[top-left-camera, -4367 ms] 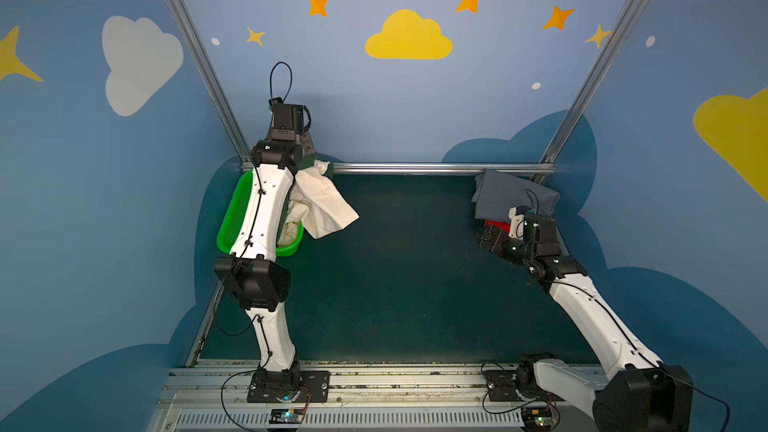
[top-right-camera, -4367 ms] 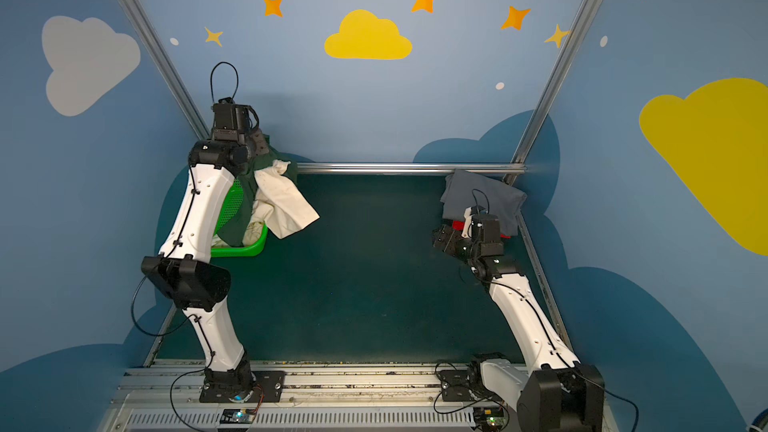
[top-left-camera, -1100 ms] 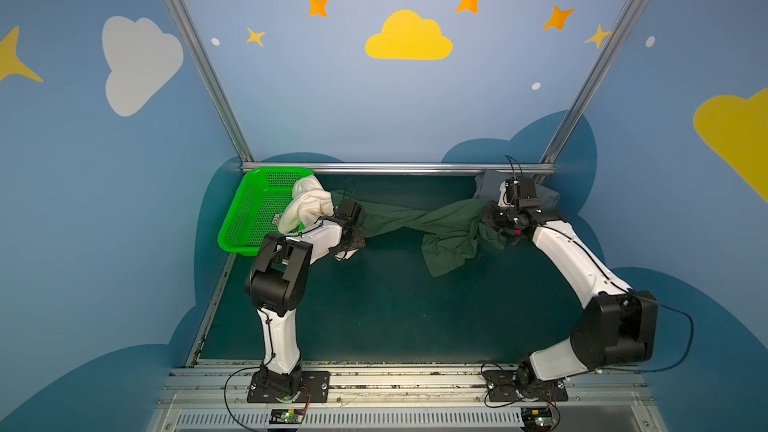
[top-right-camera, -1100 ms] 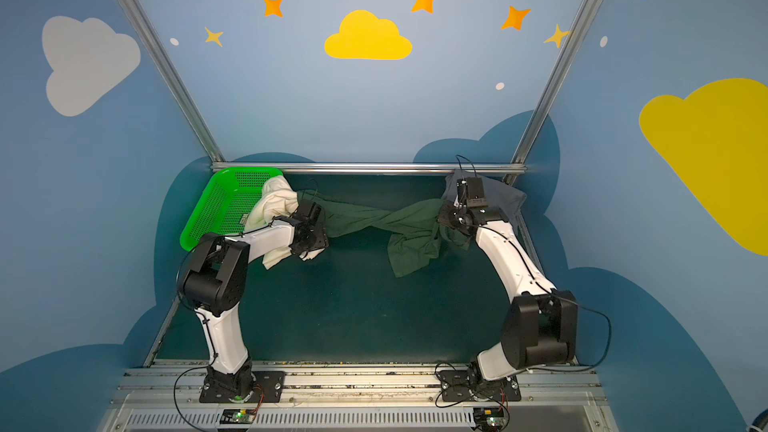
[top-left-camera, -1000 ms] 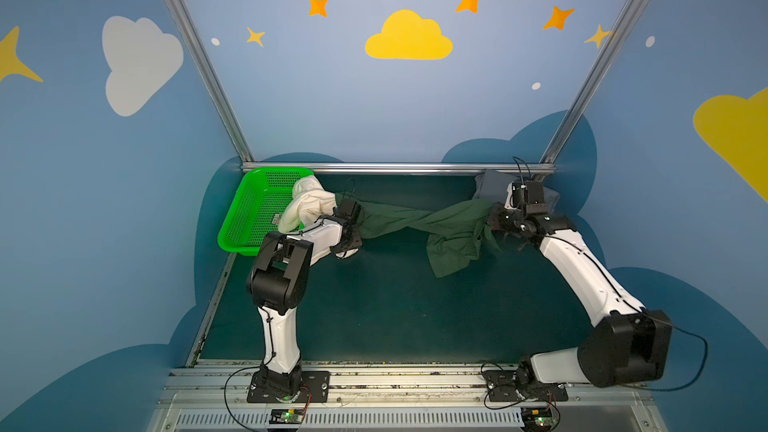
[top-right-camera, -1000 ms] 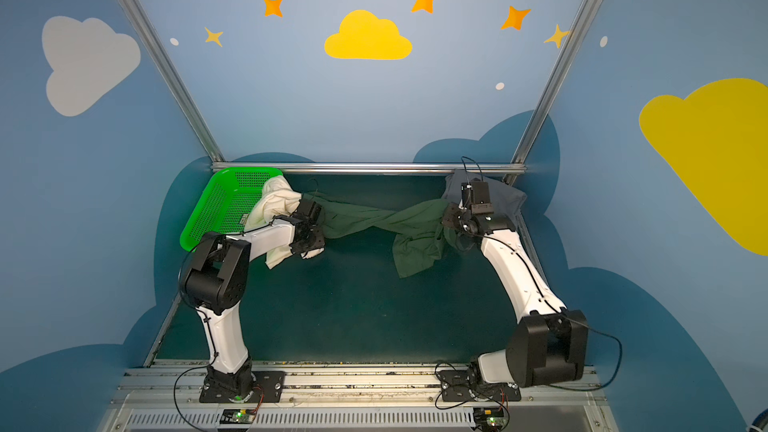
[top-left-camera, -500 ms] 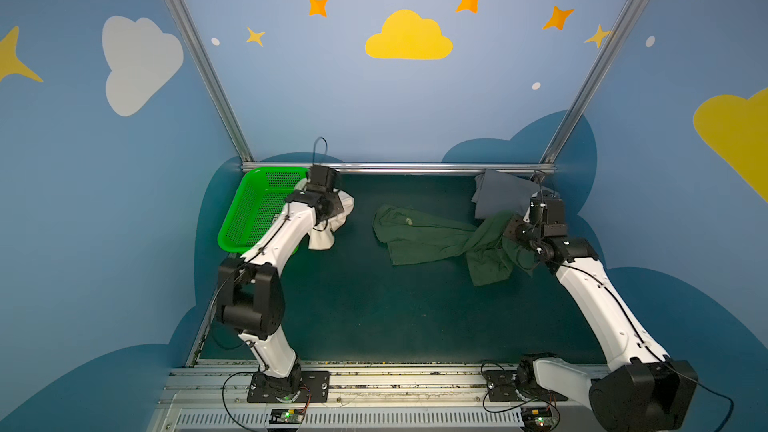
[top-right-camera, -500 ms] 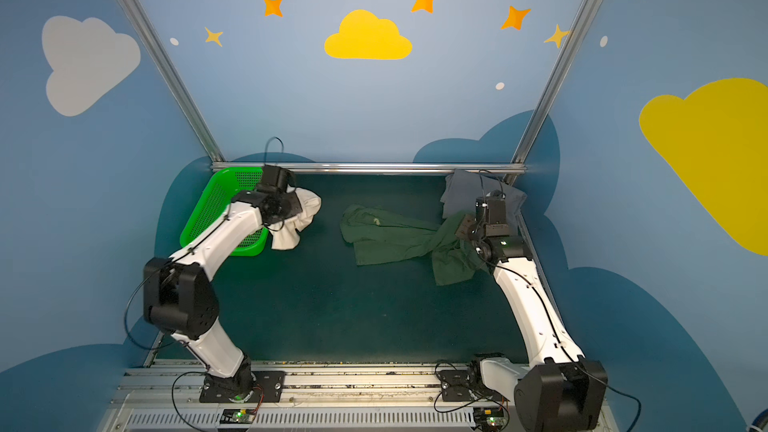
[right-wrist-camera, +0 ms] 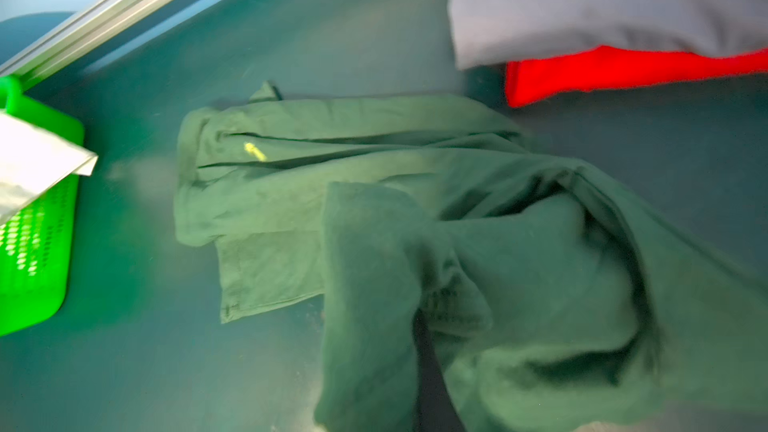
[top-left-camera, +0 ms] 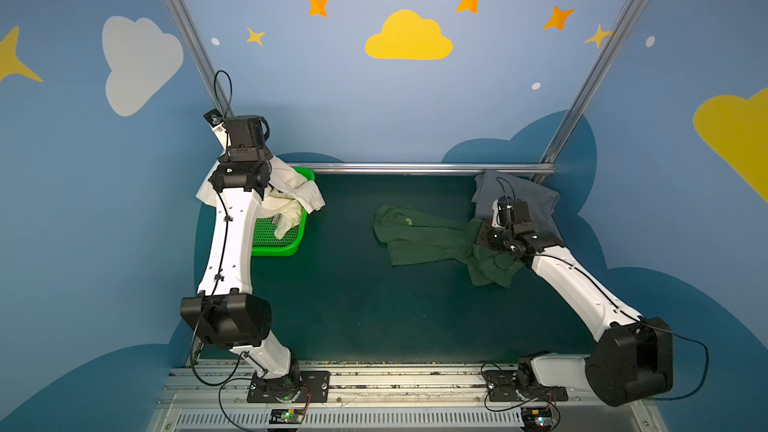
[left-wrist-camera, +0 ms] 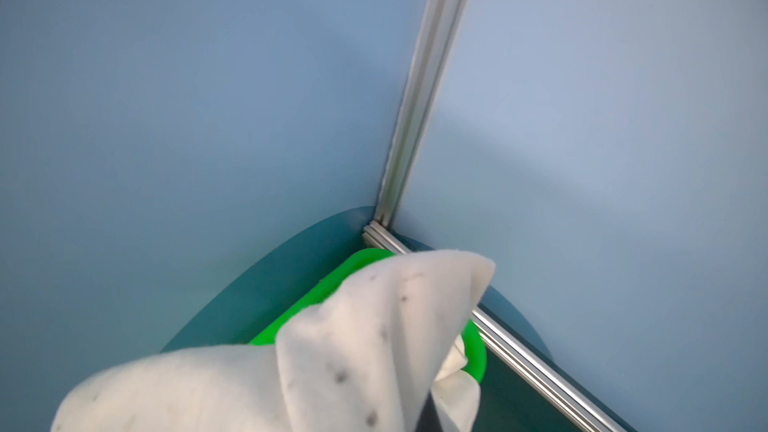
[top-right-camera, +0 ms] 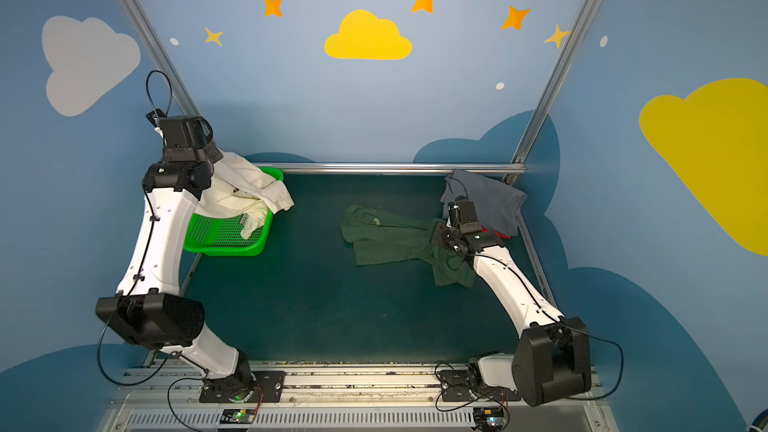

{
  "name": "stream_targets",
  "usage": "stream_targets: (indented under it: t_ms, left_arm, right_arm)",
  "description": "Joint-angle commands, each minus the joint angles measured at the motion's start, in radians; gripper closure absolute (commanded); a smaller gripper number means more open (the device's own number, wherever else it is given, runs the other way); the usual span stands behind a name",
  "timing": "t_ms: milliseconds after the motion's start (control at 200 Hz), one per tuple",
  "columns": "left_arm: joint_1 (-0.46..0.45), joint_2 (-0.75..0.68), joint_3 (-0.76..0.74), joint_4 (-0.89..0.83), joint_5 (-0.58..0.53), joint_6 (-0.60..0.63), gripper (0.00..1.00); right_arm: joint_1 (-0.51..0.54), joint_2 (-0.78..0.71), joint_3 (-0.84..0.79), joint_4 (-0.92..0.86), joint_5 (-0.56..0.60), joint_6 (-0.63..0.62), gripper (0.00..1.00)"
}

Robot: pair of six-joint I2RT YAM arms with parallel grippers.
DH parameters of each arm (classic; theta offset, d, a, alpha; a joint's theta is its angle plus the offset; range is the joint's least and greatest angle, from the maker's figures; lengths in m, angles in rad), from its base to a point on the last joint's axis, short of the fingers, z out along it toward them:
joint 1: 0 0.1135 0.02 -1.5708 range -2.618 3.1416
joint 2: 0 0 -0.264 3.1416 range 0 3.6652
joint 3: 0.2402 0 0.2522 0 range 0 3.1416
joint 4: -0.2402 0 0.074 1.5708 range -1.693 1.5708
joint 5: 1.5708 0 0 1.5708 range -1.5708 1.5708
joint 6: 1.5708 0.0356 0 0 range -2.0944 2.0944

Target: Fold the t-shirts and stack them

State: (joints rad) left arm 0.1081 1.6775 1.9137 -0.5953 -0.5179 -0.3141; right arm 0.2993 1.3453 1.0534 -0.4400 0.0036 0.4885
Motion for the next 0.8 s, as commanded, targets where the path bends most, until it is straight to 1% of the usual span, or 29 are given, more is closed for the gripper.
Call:
stream_targets:
  t_ms: [0,100,130,145,155,160,165,175,185,190,200,225,265,315,365,425,495,546,591,691,736,796]
  left_arm:
    - [0.023,0.1,0.004,-0.035,-0.105,0.037,0.96]
    - [0.03,0.192,0.033,-0.109,-0.068,0.0,0.95]
    - [0.03,0.215,0.041,-0.13,-0.056,-0.019,0.9]
    - [0.03,0.225,0.043,-0.139,-0.048,-0.022,0.79]
    - [0.03,0.23,0.045,-0.146,-0.041,-0.026,0.67]
    - [0.03,0.234,0.046,-0.15,-0.038,-0.029,0.64]
    - [0.029,0.236,0.047,-0.154,-0.034,-0.032,0.59]
    - [0.028,0.241,0.05,-0.162,-0.026,-0.037,0.42]
    - [0.028,0.246,0.051,-0.17,-0.018,-0.044,0.34]
    - [0.028,0.247,0.052,-0.173,-0.015,-0.048,0.28]
    - [0.027,0.25,0.053,-0.18,-0.005,-0.053,0.21]
    - [0.024,0.251,0.054,-0.195,0.028,-0.066,0.13]
    - [0.011,0.241,0.039,-0.2,0.087,-0.068,0.08]
    - [-0.014,0.209,-0.005,-0.17,0.12,-0.061,0.01]
    - [-0.048,0.163,-0.056,-0.139,0.139,-0.054,0.0]
    - [-0.103,0.085,-0.126,-0.091,0.13,-0.035,0.0]
    - [-0.185,-0.01,-0.245,-0.008,0.095,0.008,0.0]
    - [-0.245,-0.078,-0.344,0.083,0.109,0.043,0.0]
    - [-0.282,-0.116,-0.418,0.137,0.16,0.039,0.0]
    - [-0.339,-0.151,-0.531,0.201,0.318,-0.053,0.0]
    - [-0.373,-0.148,-0.588,0.244,0.355,-0.075,0.0]
    - [-0.428,-0.129,-0.639,0.294,0.385,-0.058,0.0]
  right_arm:
    - [0.03,0.041,0.068,0.002,-0.045,-0.038,1.0]
    - [0.044,0.056,0.076,0.003,-0.066,-0.042,1.0]
    - [0.044,0.058,0.079,0.006,-0.074,-0.038,1.0]
    - [0.044,0.059,0.08,0.007,-0.078,-0.036,1.0]
    - [0.044,0.06,0.081,0.007,-0.082,-0.035,1.0]
    - [0.044,0.061,0.082,0.007,-0.084,-0.035,1.0]
    - [0.044,0.061,0.083,0.008,-0.086,-0.035,1.0]
    - [0.046,0.062,0.085,0.008,-0.089,-0.034,1.0]
    - [0.047,0.064,0.087,0.009,-0.093,-0.033,1.0]
    - [0.047,0.064,0.087,0.009,-0.094,-0.034,1.0]
    - [0.047,0.066,0.09,0.008,-0.098,-0.034,1.0]
    - [0.048,0.07,0.099,0.006,-0.106,-0.033,1.0]
    - [0.05,0.078,0.114,0.001,-0.117,-0.037,1.0]
    - [0.054,0.093,0.137,-0.009,-0.132,-0.041,1.0]
    - [0.059,0.113,0.165,-0.022,-0.142,-0.045,1.0]
    - [0.069,0.142,0.213,-0.036,-0.155,-0.056,1.0]
    - [0.085,0.183,0.289,-0.069,-0.154,-0.084,1.0]
    - [0.096,0.209,0.354,-0.11,-0.133,-0.108,1.0]
    - [0.098,0.227,0.397,-0.138,-0.105,-0.115,1.0]
    - [0.095,0.232,0.458,-0.183,-0.03,-0.113,1.0]
    - [0.094,0.229,0.477,-0.19,0.011,-0.114,1.0]
    - [0.089,0.228,0.504,-0.217,0.076,-0.121,1.0]
